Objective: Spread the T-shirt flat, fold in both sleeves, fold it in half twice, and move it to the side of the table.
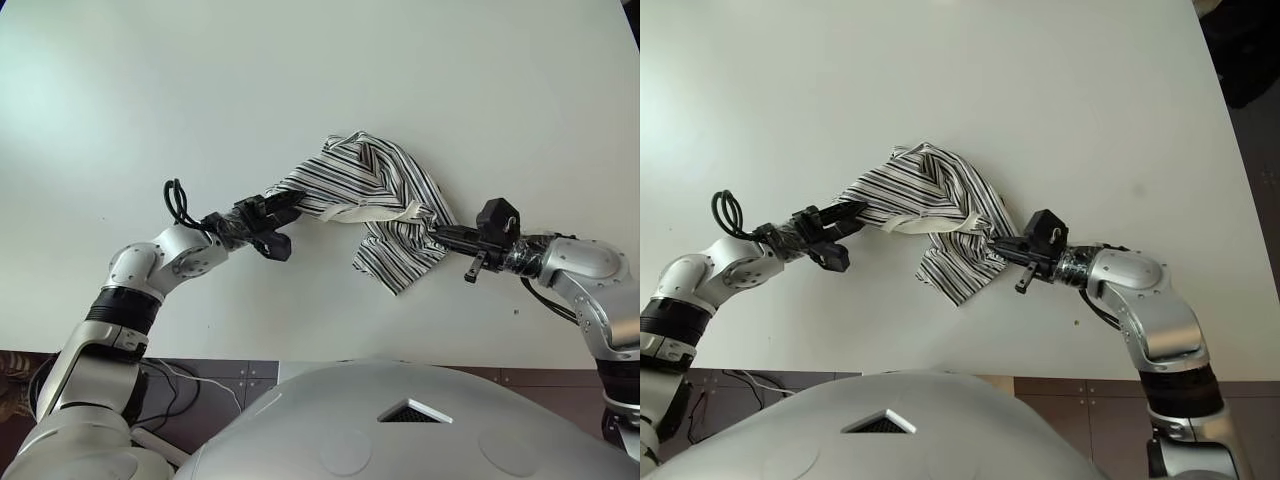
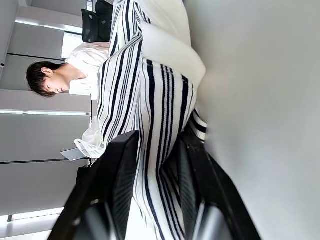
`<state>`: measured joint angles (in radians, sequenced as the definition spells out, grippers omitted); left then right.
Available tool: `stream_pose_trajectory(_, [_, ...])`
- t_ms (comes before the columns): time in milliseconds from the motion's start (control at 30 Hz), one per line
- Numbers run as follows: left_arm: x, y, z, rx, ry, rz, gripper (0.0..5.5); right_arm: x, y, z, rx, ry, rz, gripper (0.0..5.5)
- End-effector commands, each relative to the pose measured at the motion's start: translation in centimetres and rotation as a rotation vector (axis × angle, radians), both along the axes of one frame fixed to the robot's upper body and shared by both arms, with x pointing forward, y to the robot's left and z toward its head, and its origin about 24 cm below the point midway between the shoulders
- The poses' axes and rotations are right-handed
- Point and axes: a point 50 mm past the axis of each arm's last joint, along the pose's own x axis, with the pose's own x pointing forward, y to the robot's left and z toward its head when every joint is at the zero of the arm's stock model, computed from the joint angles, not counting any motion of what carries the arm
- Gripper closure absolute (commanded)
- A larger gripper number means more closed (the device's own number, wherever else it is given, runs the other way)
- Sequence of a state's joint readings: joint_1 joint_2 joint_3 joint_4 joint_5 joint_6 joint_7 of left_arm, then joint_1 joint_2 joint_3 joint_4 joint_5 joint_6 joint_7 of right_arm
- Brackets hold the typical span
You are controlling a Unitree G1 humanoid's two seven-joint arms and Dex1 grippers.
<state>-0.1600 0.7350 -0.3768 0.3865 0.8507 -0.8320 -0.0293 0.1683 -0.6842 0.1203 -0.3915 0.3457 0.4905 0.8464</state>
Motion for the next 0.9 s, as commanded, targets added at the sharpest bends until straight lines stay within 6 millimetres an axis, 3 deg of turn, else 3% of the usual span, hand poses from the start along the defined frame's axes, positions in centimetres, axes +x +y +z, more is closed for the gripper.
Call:
stream_pose_trajectory(33, [0.5,-0.3,0.1,-0.002,-0.003,-0.012,4.66,0.4,0.1,0.3,-0.013,-0.028,0.011,5.4])
stream_pose_trajectory(200, [0.1,0.2,0.7,-0.036,0.007,-0.022,5.37,0.3,-0.2,0.4,-0.017,-0.032,0.003,5.4])
stream_pose_trajectory(333, [0.3,0.4,2.5,-0.152,0.009,-0.014,5.37,0.7,-0.9,1.7,-0.008,-0.09,-0.007,5.4])
stream_pose_trajectory(467, [0.3,0.8,5.7,-0.335,0.2,0.027,5.37,0.9,-2.4,6.0,0.033,-0.208,0.053,5.4])
stream_pose_trajectory(633, [0.5,0.7,10.1,-0.42,0.431,0.025,5.37,1.6,-3.6,11.3,0.084,-0.349,0.076,5.4])
stream_pose_trajectory(767, [1.0,0.5,13.8,-0.482,0.547,0.037,5.37,2.4,-4.7,14.4,0.046,-0.448,0.044,5.4])
stream_pose_trajectory(833, [1.7,0.6,14.9,-0.495,0.571,0.069,5.37,3.6,-5.2,15.4,0.02,-0.488,0.0,5.4])
stream_pose_trajectory(900, [3.5,0.7,15.2,-0.513,0.625,0.136,5.37,6.5,-5.6,15.6,-0.024,-0.527,-0.09,5.4])
